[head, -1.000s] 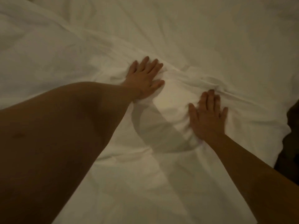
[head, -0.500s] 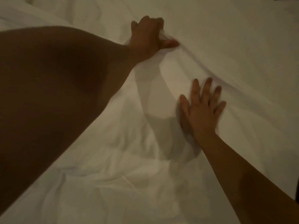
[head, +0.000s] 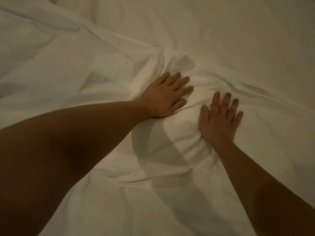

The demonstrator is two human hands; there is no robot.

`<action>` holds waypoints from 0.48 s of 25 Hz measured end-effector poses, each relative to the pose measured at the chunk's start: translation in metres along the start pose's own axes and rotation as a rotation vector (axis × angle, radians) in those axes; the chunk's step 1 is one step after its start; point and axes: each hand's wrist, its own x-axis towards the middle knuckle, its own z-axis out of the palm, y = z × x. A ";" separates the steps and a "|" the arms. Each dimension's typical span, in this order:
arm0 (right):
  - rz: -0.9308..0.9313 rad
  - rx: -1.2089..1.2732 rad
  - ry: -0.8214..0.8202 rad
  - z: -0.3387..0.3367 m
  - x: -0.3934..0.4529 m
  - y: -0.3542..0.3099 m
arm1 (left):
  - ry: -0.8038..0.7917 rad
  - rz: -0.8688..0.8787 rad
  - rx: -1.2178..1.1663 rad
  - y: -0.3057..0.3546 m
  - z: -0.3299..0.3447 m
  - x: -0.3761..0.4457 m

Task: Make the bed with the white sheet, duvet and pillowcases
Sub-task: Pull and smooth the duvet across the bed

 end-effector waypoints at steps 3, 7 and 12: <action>-0.196 -0.013 0.020 0.018 -0.074 -0.013 | -0.053 -0.129 0.040 -0.010 0.002 -0.040; -0.240 -0.213 0.026 0.027 -0.104 0.049 | -0.160 -0.370 0.095 -0.043 -0.004 -0.101; 0.011 -0.053 -0.053 0.031 -0.106 0.023 | -0.151 -0.667 -0.238 -0.018 -0.025 -0.100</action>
